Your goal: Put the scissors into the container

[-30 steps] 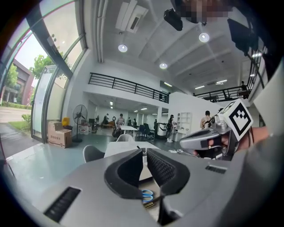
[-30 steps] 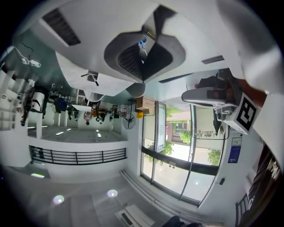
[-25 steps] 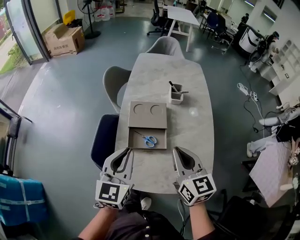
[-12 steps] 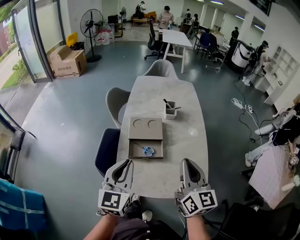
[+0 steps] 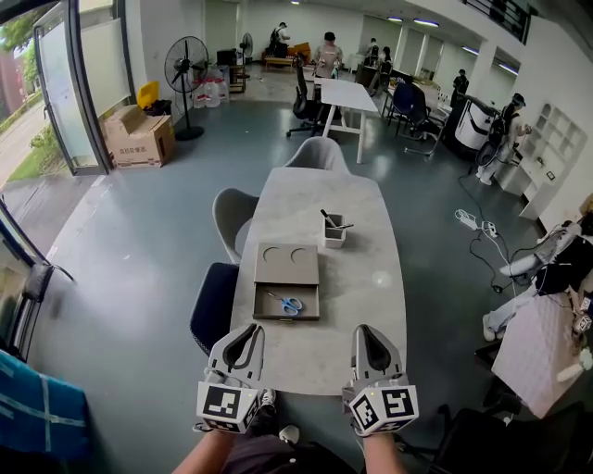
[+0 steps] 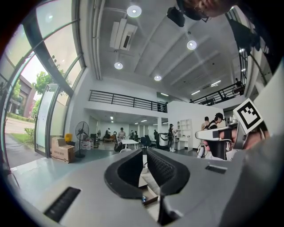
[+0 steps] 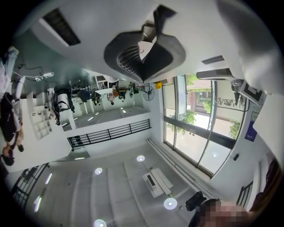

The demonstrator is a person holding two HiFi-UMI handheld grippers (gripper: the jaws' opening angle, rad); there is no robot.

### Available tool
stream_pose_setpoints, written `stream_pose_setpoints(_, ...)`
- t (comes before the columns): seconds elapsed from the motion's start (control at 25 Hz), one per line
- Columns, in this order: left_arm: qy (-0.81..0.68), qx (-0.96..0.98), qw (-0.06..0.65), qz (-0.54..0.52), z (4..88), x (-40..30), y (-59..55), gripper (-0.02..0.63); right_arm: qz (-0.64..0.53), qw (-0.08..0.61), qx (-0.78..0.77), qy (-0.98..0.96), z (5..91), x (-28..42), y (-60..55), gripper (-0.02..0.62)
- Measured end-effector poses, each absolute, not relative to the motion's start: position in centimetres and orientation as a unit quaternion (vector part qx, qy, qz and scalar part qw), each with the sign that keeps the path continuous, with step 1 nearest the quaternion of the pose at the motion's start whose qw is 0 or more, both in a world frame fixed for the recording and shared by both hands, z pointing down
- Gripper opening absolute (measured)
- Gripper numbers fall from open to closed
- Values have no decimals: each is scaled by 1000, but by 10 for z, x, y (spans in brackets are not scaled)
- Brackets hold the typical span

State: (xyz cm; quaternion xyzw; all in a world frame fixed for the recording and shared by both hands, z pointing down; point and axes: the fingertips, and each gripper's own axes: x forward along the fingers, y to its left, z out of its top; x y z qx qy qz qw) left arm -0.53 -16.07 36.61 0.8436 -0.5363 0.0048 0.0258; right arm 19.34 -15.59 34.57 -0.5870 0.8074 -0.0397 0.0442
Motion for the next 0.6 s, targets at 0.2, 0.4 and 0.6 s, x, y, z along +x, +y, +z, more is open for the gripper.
stream_pose_setpoints(0.2,-535,845,19,2,362,-3,-158,38,-34,36,-587,808,349,192,-153,-3)
stream_pose_setpoints(0.4,-538,843,16,0,359,-1,-157,38,-29,29,-582,812,350,189,-152,-5)
stream_pose_setpoints(0.6,-539,842,14,-1,360,-2,-159,38,-31,20,-581,813,355,185,-156,-5)
